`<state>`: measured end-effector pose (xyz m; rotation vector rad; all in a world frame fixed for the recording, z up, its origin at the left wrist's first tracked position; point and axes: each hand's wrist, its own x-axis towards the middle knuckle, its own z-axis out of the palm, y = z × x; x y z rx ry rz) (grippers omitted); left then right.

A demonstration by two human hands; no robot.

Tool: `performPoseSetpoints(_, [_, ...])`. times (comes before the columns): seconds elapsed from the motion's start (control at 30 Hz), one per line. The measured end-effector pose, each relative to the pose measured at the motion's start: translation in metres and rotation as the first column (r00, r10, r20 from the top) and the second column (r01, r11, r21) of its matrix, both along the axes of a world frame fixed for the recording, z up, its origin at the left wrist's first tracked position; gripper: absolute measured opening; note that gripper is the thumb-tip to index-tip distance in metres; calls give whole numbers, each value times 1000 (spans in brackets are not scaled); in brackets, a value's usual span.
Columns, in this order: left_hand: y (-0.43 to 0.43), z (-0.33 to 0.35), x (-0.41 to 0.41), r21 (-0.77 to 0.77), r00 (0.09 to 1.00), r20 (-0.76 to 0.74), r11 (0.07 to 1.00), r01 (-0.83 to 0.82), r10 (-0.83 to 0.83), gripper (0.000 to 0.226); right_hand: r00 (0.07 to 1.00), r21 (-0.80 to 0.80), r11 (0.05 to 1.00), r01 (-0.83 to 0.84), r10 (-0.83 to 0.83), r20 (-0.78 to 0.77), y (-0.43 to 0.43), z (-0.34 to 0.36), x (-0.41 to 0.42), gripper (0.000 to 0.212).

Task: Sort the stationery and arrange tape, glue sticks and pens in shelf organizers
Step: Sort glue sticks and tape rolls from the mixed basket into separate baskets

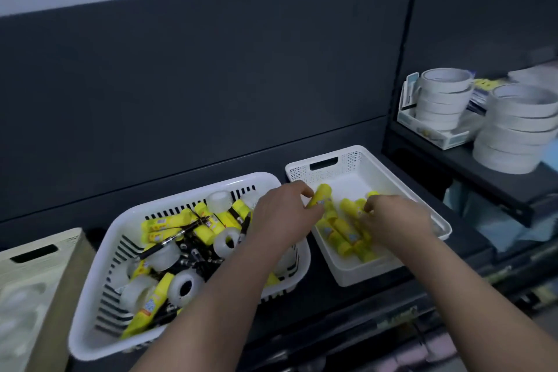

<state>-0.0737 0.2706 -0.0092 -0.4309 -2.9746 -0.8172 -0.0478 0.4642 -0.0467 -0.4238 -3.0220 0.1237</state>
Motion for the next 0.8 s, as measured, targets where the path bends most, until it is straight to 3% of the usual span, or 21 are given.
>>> performPoseSetpoints(0.07, [15,-2,-3,-55,999,-26,998,-26,25,32,1000,-27,999,-28,28,-2,6,0,-1,26])
performPoseSetpoints(0.2, [46,-8,-7,-395,975,-223,916,-70,-22,14,993,-79,992,-94,88,-73,15,4,0,25])
performPoseSetpoints(0.3, [65,-15,-9,-524,981,-183,851,-36,-71,6,979,-75,987,-143,130,-154,16,6,1,26])
performPoseSetpoints(0.43, [69,-19,-8,-415,995,-81,910,16,-55,32,959,-98,974,-203,178,-219,9,8,1,24])
performPoseSetpoints(0.57, [30,-10,-4,-224,962,-269,969,-101,38,25,948,-144,951,-273,240,-209,-13,10,-3,24])
performPoseSetpoints(0.8, [-76,-1,4,-244,931,-144,900,-362,335,19,876,-150,876,-458,416,-244,-75,12,-7,23])
